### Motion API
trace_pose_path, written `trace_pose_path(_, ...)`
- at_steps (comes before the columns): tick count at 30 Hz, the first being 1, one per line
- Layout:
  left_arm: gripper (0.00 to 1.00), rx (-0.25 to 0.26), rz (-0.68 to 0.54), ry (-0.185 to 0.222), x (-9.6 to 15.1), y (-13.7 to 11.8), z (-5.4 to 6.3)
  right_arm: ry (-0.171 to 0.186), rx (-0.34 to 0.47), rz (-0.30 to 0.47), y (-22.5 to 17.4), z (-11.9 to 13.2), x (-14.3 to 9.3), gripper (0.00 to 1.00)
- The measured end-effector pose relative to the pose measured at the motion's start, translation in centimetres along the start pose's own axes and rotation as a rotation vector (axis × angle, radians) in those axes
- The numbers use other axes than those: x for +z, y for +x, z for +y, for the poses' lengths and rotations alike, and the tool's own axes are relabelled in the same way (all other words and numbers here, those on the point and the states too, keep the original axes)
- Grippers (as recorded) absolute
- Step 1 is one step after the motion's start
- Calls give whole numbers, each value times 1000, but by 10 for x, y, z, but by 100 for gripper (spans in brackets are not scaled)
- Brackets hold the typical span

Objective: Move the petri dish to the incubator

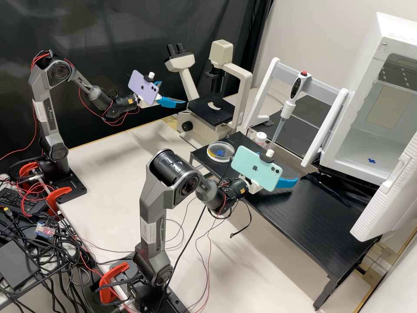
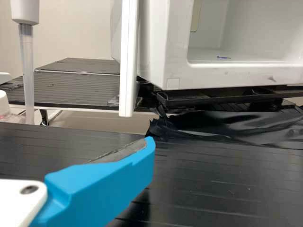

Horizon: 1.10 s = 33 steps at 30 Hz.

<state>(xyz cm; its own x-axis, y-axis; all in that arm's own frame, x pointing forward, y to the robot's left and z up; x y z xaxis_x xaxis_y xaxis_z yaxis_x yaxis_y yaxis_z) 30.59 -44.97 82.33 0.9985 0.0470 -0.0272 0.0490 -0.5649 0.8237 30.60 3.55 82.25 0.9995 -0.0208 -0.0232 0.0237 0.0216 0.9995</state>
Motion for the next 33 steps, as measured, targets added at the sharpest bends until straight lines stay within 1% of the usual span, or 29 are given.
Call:
trace_pose_path(11,100,0,0,0,0,0,0,-3,2,8,-4,1,-2,100)
trace_pose_path(12,100,0,0,0,0,0,0,-1,3,9,-7,2,-2,100)
trace_pose_path(13,100,0,0,0,0,0,0,13,10,16,-12,4,-5,100)
trace_pose_path(14,100,0,0,0,0,0,0,19,11,23,-15,5,-6,100)
trace_pose_path(16,100,0,0,0,0,0,0,34,16,46,-27,8,-10,100)
trace_pose_path(20,100,0,0,0,0,0,0,44,32,111,-48,10,-20,100)
trace_pose_path(22,100,0,0,0,0,0,0,48,32,184,-63,6,-33,100)
trace_pose_path(23,100,0,0,0,0,0,0,50,26,204,-66,4,-37,100)
trace_pose_path(25,100,0,0,0,0,0,0,38,-2,276,-77,-7,-49,100)
trace_pose_path(26,100,0,0,0,0,0,0,28,-13,295,-80,-10,-52,100)
trace_pose_path(27,100,0,0,0,0,0,0,11,-38,321,-85,-18,-58,100)
trace_pose_path(28,100,0,0,0,0,0,0,-5,-52,337,-89,-24,-61,100)
trace_pose_path(30,100,0,0,0,0,0,0,-22,-91,364,-95,-36,-68,100)
trace_pose_path(32,100,0,0,0,0,0,0,-48,-114,371,-99,-45,-70,100)
trace_pose_path(33,100,0,0,0,0,0,0,-55,-129,377,-101,-50,-73,100)
